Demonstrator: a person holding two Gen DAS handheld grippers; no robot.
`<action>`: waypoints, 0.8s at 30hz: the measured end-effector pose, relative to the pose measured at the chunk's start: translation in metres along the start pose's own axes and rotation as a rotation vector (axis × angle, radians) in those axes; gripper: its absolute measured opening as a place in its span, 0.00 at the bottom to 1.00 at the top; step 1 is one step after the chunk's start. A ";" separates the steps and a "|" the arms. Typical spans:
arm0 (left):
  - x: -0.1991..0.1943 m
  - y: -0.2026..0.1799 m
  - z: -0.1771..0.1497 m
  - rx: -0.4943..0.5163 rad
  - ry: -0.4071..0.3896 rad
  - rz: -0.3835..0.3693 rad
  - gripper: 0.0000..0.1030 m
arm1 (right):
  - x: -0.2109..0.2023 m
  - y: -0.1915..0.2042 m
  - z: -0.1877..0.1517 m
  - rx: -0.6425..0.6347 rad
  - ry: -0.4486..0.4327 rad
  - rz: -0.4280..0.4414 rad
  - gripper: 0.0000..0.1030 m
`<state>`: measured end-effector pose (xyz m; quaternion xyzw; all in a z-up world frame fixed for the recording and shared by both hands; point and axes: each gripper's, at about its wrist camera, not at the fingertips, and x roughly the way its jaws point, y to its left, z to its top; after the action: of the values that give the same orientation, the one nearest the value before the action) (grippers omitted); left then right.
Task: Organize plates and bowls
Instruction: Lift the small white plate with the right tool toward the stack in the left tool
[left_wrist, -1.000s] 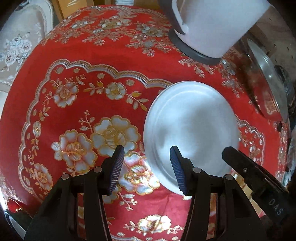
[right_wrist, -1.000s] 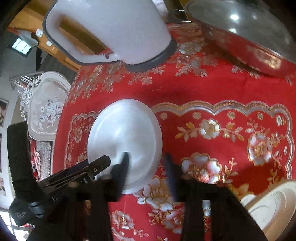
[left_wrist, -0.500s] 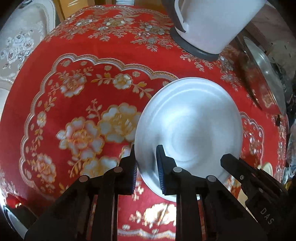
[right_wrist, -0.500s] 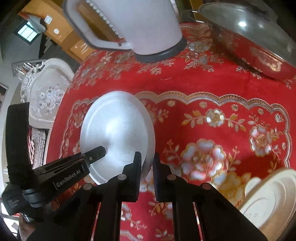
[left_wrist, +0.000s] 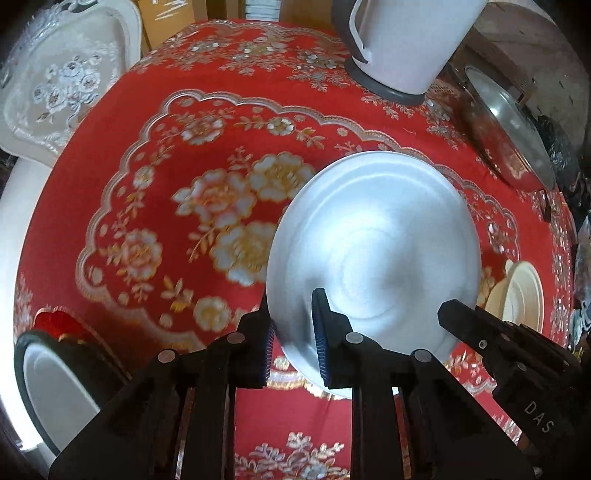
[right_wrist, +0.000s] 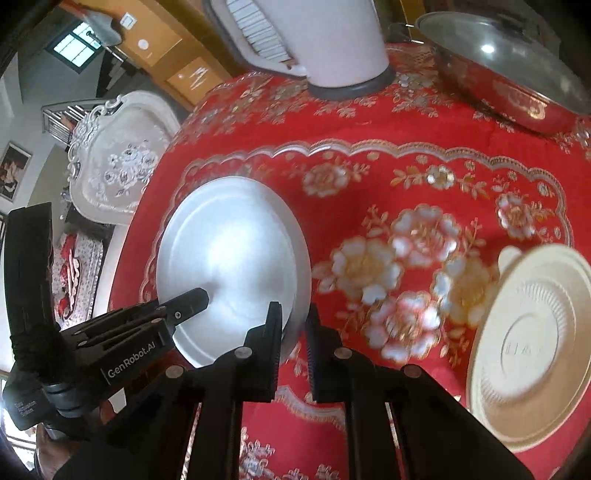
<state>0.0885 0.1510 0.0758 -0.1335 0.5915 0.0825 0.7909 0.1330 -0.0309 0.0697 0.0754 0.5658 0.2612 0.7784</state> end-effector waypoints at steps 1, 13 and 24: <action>-0.003 0.002 -0.005 -0.002 0.000 0.000 0.18 | -0.001 0.001 -0.003 -0.003 0.002 0.002 0.10; -0.033 0.009 -0.052 -0.005 -0.033 0.002 0.18 | -0.024 0.021 -0.032 -0.081 0.018 0.006 0.11; -0.064 0.036 -0.076 -0.049 -0.074 0.016 0.18 | -0.030 0.055 -0.051 -0.161 0.037 0.034 0.13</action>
<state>-0.0095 0.1641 0.1130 -0.1449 0.5606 0.1084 0.8081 0.0618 -0.0077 0.1003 0.0171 0.5561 0.3202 0.7668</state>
